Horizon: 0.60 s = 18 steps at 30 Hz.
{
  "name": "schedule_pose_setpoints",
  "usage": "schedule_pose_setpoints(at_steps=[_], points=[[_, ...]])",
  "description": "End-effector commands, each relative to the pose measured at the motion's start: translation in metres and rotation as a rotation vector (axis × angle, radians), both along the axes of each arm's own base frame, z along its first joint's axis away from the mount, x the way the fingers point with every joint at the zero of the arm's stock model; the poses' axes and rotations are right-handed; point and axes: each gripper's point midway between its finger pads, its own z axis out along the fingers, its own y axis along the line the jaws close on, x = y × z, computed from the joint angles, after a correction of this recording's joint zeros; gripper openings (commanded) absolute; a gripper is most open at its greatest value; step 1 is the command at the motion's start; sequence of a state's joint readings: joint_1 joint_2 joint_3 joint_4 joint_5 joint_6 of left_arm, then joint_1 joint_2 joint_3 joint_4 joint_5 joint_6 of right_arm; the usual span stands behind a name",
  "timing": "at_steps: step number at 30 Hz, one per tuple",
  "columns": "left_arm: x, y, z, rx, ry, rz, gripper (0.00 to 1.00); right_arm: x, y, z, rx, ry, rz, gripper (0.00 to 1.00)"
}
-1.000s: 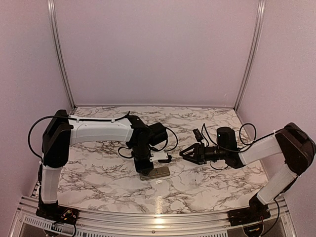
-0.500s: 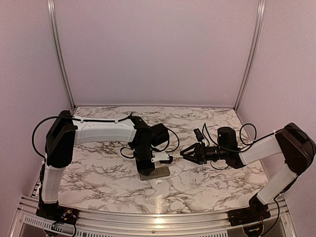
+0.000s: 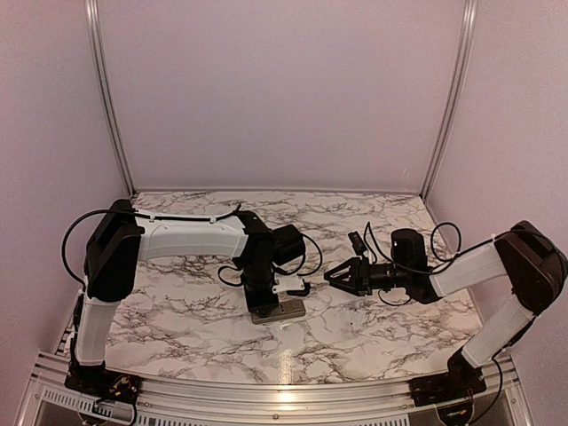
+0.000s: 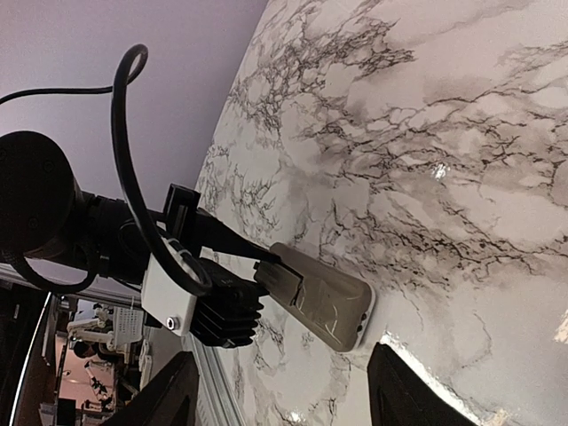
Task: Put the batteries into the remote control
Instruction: Load the battery cover onto the remote control without the battery cover.
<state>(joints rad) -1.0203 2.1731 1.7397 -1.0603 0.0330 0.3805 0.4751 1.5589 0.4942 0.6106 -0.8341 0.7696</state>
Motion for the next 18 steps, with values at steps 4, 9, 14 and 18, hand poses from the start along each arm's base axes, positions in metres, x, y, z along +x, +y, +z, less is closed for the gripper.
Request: schedule_pose_setpoints(at_steps=[4, 9, 14, 18], points=[[0.0061, -0.0039, 0.0016, 0.012, -0.021, 0.01, 0.29, 0.0007, -0.0005, 0.004, 0.018, -0.007, 0.004, 0.63], [0.0061, -0.0045, 0.0023, 0.008, -0.02, 0.008, 0.29, 0.0007, -0.0003, 0.0043, 0.019, -0.011, 0.005, 0.63], [0.0065, -0.005, 0.0032, 0.005, -0.025, 0.0, 0.3, 0.0012, -0.0002, 0.0046, 0.02, -0.011, 0.005, 0.63], [0.0121, -0.005, 0.0013, 0.016, -0.05, 0.008, 0.32, 0.0016, 0.0003, 0.0052, 0.022, -0.012, 0.007, 0.63]])
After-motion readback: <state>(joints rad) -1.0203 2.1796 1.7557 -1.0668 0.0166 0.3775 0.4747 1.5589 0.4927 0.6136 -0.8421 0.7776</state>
